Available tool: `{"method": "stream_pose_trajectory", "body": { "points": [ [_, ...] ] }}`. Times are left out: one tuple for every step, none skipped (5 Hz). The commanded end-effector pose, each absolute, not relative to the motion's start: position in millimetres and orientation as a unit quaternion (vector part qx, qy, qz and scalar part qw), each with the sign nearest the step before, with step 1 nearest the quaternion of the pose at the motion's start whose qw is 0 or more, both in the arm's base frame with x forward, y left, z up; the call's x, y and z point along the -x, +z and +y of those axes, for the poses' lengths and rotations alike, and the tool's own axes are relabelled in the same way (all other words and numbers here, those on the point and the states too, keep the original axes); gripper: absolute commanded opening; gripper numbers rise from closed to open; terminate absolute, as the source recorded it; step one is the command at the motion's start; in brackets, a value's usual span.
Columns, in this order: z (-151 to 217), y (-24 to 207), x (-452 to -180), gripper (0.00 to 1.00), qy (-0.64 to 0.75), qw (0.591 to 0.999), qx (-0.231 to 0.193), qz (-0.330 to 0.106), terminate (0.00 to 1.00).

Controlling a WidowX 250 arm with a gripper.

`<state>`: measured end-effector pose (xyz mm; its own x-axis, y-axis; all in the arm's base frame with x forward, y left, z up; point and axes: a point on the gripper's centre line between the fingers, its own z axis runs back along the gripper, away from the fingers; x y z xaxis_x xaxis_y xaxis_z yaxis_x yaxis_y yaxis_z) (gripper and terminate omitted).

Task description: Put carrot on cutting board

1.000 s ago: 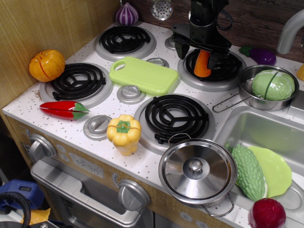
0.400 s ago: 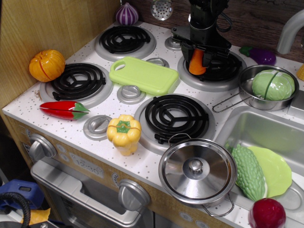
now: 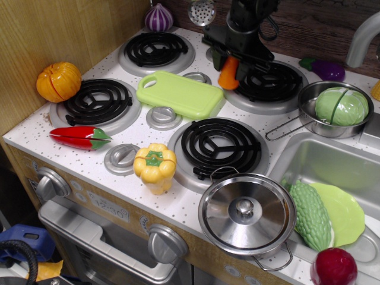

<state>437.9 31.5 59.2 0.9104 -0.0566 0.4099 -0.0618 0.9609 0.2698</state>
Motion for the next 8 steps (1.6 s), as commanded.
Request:
{"method": "stream_pose_trajectory", "body": {
  "points": [
    [57.3,115.9,-434.9,0.00,0.007,0.951,-0.175,-0.255,0.00],
    [70.5,111.5,-423.1,0.00,0.019,0.946,-0.195,-0.257,0.00],
    [80.2,104.1,-413.4,0.00,0.029,0.948,-0.193,-0.253,0.00],
    [79.0,92.4,-405.1,0.00,0.046,0.952,-0.177,-0.247,0.00],
    [75.8,86.2,-395.3,0.00,0.052,0.958,-0.147,-0.239,0.00],
    [66.6,85.1,-390.7,1.00,0.056,0.959,-0.140,-0.238,0.00],
    [65.8,86.2,-392.7,1.00,0.046,0.958,-0.134,-0.249,0.00],
    [65.8,86.2,-392.7,1.00,0.046,0.958,-0.134,-0.249,0.00]
  ]
}}
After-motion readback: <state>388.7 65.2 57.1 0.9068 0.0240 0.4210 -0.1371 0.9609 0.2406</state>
